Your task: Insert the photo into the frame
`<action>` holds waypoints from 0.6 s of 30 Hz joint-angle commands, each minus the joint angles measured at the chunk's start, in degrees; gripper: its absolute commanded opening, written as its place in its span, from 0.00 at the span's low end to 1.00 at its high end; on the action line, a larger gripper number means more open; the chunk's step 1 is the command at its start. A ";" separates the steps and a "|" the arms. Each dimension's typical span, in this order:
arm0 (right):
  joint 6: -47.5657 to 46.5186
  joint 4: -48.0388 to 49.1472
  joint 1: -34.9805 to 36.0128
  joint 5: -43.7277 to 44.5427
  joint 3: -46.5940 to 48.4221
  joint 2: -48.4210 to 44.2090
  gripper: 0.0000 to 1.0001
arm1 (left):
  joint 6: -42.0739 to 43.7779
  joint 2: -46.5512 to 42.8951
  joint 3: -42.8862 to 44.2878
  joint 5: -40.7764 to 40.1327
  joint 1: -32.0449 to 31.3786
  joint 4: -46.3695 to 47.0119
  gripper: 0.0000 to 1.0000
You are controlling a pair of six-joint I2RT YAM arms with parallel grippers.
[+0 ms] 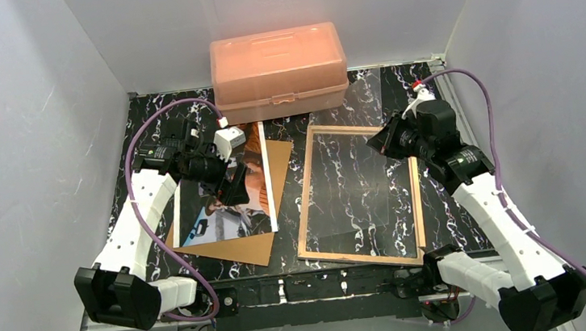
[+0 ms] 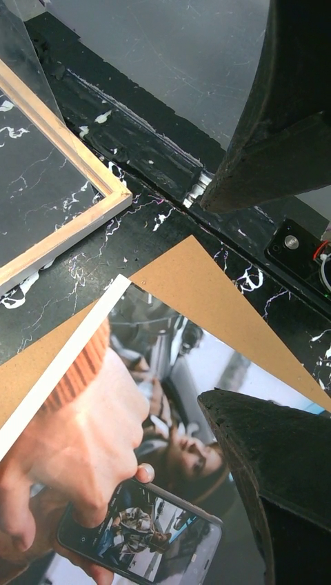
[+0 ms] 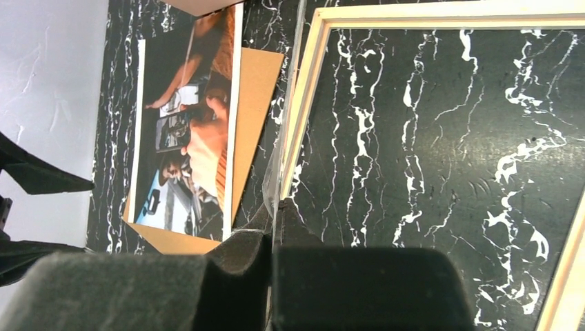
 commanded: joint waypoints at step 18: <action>-5.86 -1.41 -9.41 -11.86 -1.72 2.80 0.01 | 0.93 -2.11 1.01 0.15 -0.28 -2.41 0.98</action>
